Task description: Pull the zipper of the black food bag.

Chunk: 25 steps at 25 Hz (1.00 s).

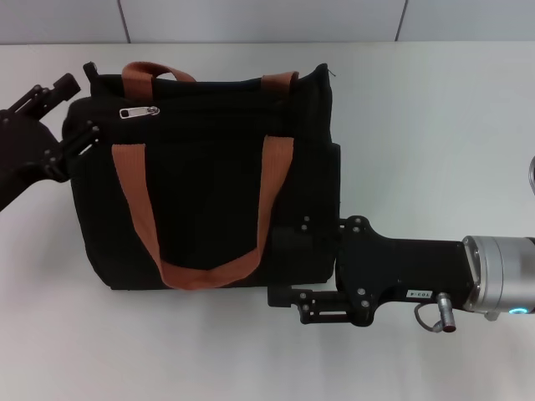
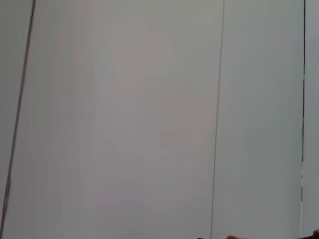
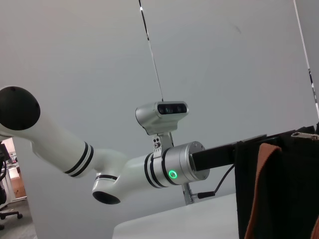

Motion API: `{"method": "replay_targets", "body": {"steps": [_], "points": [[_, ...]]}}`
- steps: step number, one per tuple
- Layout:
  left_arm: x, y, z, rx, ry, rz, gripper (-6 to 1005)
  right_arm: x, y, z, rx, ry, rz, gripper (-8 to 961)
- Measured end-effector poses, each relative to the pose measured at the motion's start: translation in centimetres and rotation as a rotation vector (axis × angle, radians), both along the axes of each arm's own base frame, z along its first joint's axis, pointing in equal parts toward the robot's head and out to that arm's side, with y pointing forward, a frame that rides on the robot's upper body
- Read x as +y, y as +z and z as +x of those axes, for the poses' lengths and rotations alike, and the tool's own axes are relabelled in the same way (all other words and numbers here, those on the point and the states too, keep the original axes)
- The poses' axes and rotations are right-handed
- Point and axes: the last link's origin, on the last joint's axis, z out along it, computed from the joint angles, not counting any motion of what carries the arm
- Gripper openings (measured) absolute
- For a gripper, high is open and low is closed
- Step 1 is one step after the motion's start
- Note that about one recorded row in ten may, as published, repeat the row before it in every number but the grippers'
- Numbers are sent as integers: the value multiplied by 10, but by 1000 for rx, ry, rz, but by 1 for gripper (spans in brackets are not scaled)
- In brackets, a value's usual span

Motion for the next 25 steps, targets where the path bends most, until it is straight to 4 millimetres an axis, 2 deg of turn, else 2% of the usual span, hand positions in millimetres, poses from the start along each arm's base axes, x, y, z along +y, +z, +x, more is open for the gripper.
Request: {"method": "replay_targets", "body": {"steps": [9,15,25], "points": [[-2,-4,-1,-5,8,-11,627,1,0,-1,1,4,3,713],[-4,-5,-2,-9,8,-14,445,2,0,-1,-1,0,8,713],[0,-8,3,-61,18,-52,27,5,2,-2,12,-11,27,712]]}}
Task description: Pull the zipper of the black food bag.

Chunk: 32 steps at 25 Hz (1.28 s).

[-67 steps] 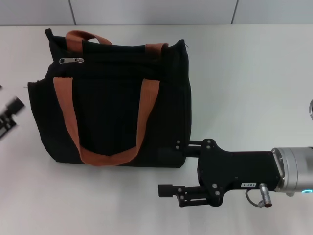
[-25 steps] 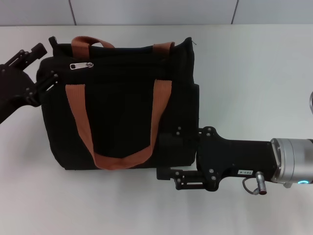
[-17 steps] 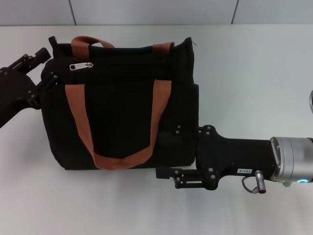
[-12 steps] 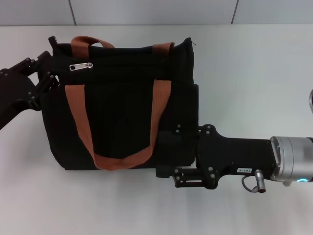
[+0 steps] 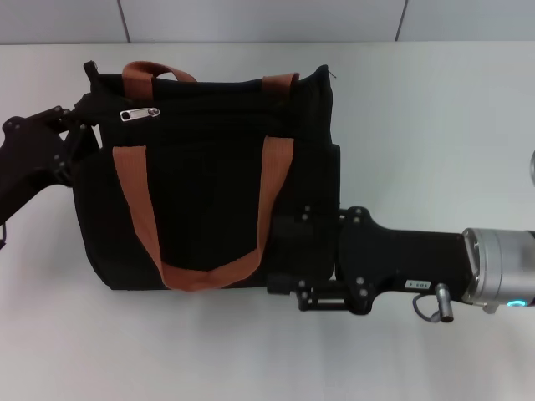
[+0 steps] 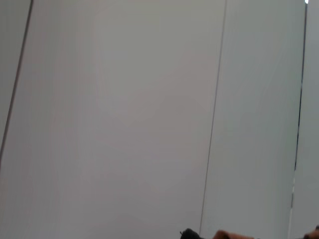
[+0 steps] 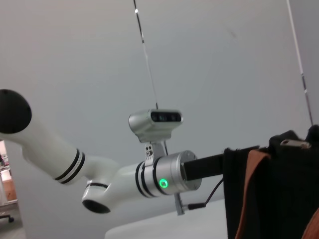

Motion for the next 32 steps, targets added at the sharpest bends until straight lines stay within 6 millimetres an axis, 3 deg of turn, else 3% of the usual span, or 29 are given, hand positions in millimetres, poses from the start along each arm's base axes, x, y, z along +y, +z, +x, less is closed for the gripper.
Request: {"method": "replay_targets", "body": {"steps": [11,18,25,27,32], "points": [[9,1,9,-119,42,-150,18,10,12,-4,61,-5,85,711],[13,0,12,-177,77,-221,17,35,15,-26,83,-2,108,711],[25,1,12,-171,127,-235,18,58,17,-55,113,-81,-12,710],[27,0,14,-174,124,-243,18,69,20,-70,131,-170,-124,710],[28,0,17,-174,115,-242,18,81,20,-79,127,-332,-249,710]]}}
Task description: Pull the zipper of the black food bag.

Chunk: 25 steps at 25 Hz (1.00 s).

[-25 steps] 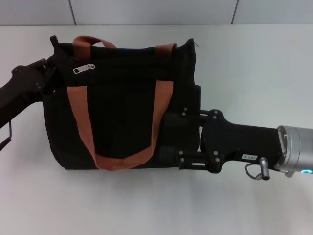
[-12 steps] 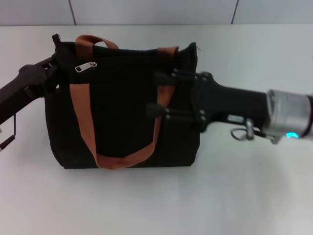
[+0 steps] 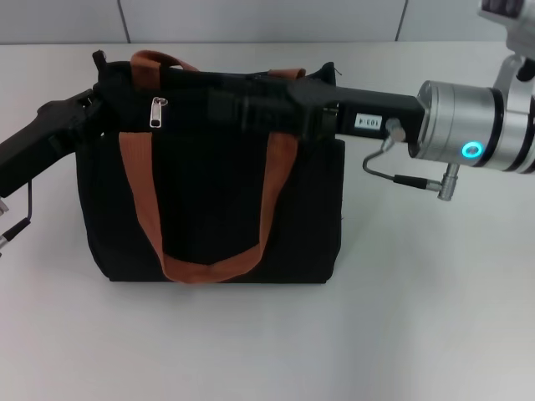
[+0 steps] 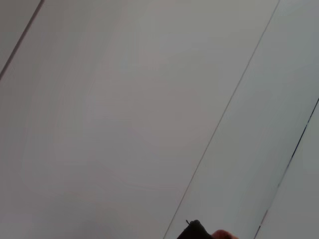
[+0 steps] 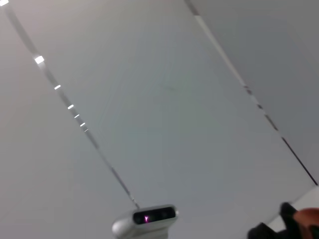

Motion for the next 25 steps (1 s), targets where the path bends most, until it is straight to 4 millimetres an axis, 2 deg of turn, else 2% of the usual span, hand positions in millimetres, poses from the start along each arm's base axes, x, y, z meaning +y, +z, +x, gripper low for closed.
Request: {"method": "replay_targets", "body": {"steps": [7,11,14,18,25], "points": [[5,0,6,3,-21,7,18,6,2,-8,20,-115,-133,709],[10,3,11,11,-43,11,19,11,13,-11,24,-173,-224,709],[11,4,18,17,-78,3,19,10,13,-10,12,-169,-235,709],[12,3,28,19,-133,-12,19,3,3,-8,-10,-109,-174,708],[11,5,34,12,-169,-16,19,7,-5,-5,-41,-126,-138,708]]}}
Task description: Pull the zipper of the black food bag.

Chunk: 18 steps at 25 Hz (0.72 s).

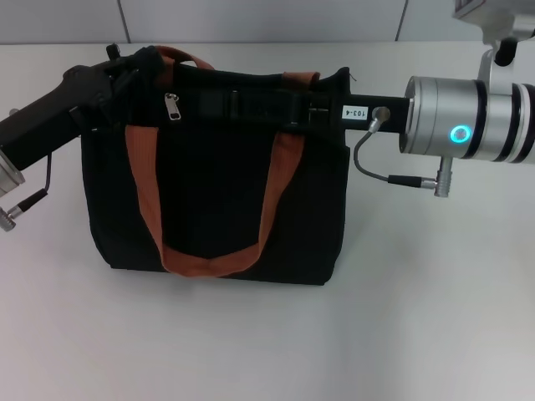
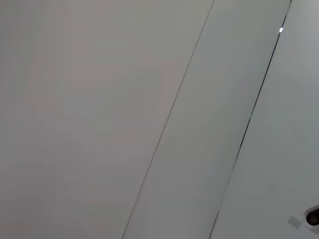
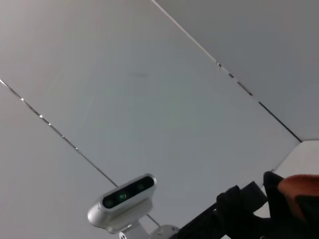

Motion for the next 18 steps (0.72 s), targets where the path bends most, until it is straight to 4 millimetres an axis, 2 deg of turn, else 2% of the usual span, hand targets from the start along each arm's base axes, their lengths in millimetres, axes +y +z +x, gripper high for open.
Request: {"method": "replay_targets", "body": {"steps": [18], "points": [[3,6,2,20,-16,17,20,4,-2,-12,-31,66,23,708]]}}
